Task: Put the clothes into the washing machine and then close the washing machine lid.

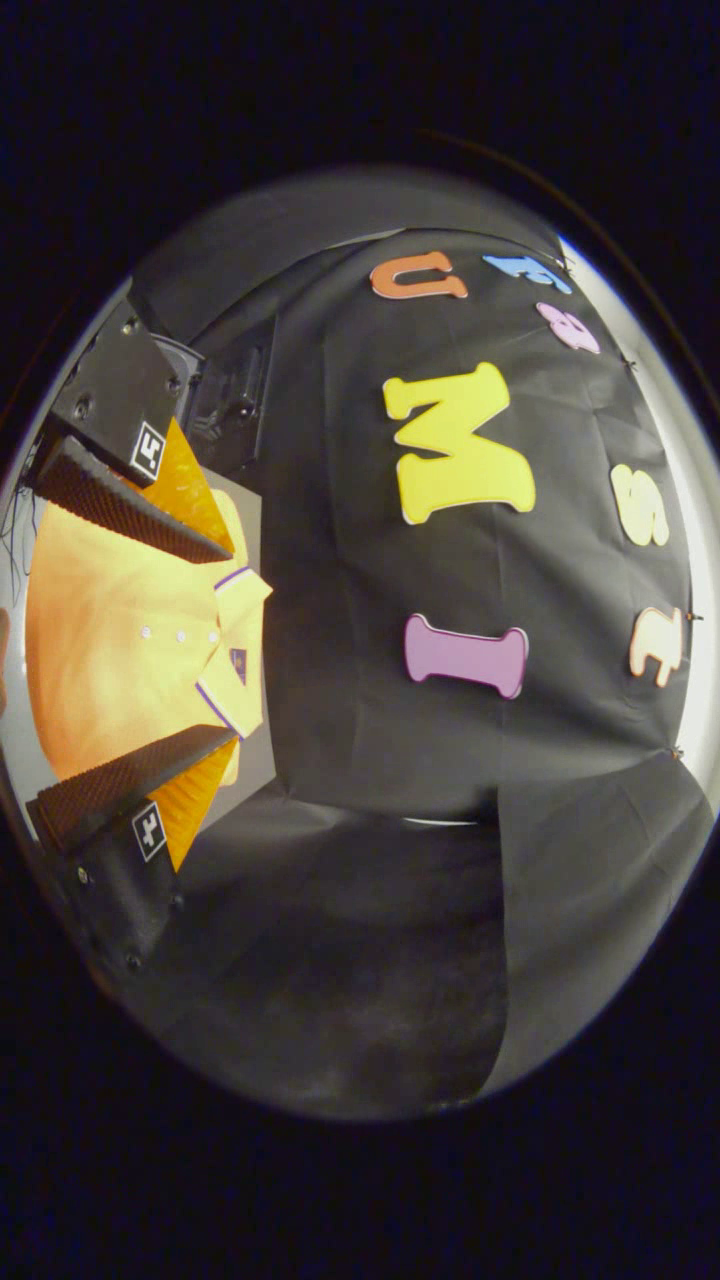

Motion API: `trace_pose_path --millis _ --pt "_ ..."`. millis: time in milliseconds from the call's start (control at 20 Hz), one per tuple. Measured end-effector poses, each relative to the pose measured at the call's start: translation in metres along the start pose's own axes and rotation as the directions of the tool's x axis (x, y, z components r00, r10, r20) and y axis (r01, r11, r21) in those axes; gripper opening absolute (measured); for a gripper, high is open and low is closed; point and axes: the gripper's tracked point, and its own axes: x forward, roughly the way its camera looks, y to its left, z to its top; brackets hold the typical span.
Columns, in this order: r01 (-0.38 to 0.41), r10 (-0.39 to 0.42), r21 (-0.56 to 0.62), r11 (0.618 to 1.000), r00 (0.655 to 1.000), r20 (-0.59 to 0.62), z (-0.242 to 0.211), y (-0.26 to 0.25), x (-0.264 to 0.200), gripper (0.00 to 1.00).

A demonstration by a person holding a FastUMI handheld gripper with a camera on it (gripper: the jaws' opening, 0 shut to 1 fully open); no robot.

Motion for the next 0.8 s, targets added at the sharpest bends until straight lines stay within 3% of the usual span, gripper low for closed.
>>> trace_pose_path --millis 200,450,800 --pt "0.028 -0.03 -0.019 0.999 0.988 -0.151 -0.03 -0.005 0.045 1.0" --pt "0.038 -0.042 -0.019 0.999 0.939 -0.342 -0.075 -0.003 0.079 1.0" --pt "0.046 -0.081 -0.09 0.995 0.9 -0.429 -0.088 0.0 0.085 1.0"
